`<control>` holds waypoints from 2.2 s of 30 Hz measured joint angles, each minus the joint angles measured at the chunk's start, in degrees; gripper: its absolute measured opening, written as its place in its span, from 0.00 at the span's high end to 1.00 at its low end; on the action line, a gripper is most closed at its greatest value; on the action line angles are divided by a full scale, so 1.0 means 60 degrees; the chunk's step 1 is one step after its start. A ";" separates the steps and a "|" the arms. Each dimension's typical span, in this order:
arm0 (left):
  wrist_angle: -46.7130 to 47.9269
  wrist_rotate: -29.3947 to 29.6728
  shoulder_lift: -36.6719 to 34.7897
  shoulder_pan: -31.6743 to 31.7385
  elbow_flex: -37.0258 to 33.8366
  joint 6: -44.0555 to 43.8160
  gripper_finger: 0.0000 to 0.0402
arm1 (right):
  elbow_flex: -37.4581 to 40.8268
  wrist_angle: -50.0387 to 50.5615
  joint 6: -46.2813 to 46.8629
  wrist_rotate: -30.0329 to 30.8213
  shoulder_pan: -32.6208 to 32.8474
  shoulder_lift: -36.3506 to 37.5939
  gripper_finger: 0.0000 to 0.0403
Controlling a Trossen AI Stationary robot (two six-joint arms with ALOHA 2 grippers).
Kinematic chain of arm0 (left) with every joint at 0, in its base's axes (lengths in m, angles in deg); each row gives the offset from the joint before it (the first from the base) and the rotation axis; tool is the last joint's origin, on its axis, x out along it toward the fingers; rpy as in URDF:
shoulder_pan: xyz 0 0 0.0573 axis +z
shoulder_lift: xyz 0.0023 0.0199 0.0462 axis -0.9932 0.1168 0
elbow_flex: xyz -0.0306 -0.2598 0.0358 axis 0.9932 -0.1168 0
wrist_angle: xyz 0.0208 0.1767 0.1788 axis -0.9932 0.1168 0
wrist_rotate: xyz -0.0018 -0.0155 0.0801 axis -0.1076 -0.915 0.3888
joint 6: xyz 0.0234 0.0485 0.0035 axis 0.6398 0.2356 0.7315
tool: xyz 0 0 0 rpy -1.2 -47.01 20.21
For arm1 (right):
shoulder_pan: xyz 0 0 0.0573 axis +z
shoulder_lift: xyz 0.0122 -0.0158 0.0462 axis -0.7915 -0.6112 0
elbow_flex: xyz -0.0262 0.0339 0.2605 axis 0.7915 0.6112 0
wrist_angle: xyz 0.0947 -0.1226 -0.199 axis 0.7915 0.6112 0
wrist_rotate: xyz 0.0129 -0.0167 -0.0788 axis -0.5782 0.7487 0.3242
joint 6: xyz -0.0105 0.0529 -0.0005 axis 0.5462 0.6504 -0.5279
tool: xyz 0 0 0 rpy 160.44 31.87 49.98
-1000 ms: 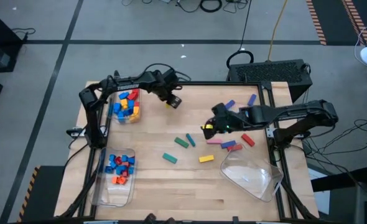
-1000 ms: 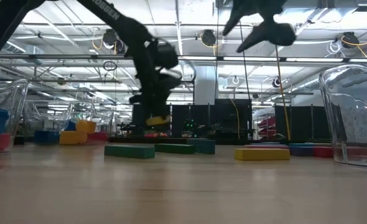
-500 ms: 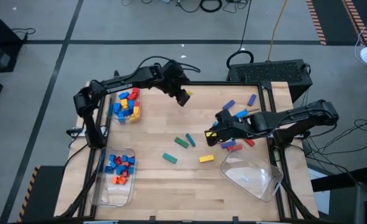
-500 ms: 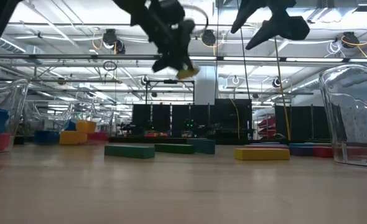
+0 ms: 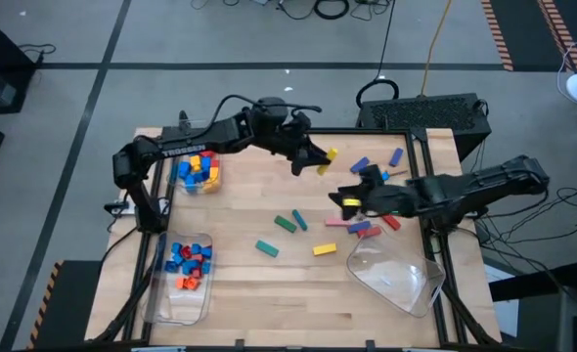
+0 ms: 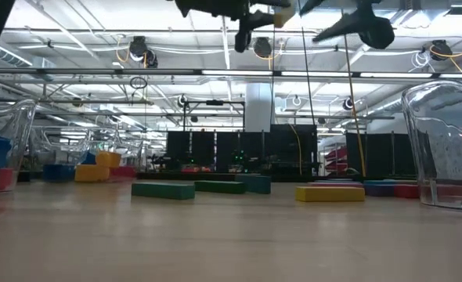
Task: Sort blocks by size
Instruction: Put the yellow rectangular block into the bottom right transparent bin
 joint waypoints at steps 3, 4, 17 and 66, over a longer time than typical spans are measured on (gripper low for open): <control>-0.0437 0.0000 0.0008 -0.0148 -0.0002 -0.0186 0.75 | 0.1561 -0.3029 -0.0744 -0.0016 0.0160 0.1195 0.48; -0.0638 0.0000 0.0013 -0.0198 -0.0002 -0.0249 0.75 | 0.2069 -0.4000 -0.0967 -0.0010 0.0198 0.1501 0.49; -0.2268 0.0385 0.0013 -0.0827 -0.0064 -0.1344 0.75 | 0.3589 -0.8155 -0.2409 0.0245 -0.0066 0.1973 0.49; -0.1068 0.1187 0.0417 -0.1231 -0.0057 -0.1422 0.42 | 0.3570 -0.2781 0.0269 -0.3143 0.0297 0.2896 0.79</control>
